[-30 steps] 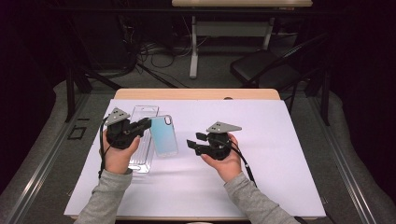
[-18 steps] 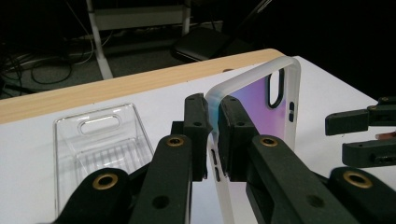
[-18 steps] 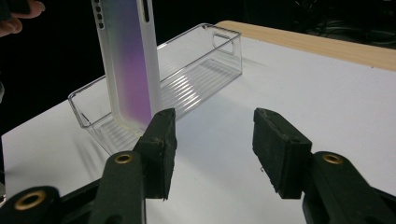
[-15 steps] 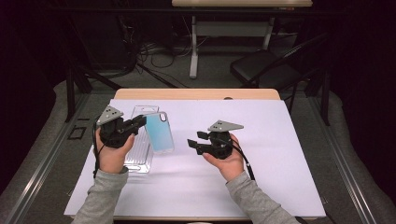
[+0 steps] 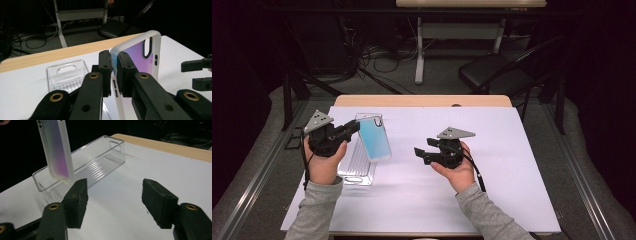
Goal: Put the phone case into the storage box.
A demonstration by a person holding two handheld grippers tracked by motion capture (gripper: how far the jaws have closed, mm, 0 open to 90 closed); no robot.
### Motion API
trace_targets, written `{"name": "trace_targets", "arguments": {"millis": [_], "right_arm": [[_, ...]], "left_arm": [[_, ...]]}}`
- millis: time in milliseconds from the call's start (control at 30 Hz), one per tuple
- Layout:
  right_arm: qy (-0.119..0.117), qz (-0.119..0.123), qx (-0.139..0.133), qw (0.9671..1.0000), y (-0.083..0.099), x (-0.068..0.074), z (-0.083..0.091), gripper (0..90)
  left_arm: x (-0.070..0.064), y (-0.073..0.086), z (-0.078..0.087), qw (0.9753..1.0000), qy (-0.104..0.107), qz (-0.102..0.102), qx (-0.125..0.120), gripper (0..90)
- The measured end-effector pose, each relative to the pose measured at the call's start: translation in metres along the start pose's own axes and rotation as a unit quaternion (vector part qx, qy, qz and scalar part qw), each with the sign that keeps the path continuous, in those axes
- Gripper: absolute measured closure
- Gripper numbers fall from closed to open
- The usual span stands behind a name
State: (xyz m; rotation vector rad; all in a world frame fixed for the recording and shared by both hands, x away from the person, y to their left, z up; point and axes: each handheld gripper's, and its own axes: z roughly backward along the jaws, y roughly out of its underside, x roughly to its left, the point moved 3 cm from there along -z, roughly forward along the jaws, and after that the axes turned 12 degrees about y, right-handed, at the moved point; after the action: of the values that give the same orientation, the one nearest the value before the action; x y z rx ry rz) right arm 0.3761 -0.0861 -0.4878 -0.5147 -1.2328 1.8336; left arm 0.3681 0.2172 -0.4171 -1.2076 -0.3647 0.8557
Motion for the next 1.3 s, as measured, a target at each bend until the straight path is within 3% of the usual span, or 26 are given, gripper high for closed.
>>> {"name": "trace_targets", "arguments": {"millis": [200,567,833,1300], "right_arm": [[0.017,0.009,-0.006,0.9998,0.000,-0.002,0.000,29.4],[0.036,0.014,-0.017,0.9991,-0.003,-0.008,0.004,27.4],[0.047,0.018,-0.020,0.9985,-0.004,-0.016,0.011,27.4],[0.067,0.019,-0.016,0.9974,0.000,-0.032,0.021,27.8]], "left_arm": [[0.003,0.001,0.000,1.0000,-0.005,-0.005,0.004,83.1],[0.012,0.001,-0.004,0.9999,-0.010,-0.013,0.002,83.1],[0.025,-0.006,-0.006,0.9998,-0.007,-0.015,-0.011,83.1],[0.052,-0.019,-0.018,0.9991,-0.015,-0.039,0.005,83.1]]}}
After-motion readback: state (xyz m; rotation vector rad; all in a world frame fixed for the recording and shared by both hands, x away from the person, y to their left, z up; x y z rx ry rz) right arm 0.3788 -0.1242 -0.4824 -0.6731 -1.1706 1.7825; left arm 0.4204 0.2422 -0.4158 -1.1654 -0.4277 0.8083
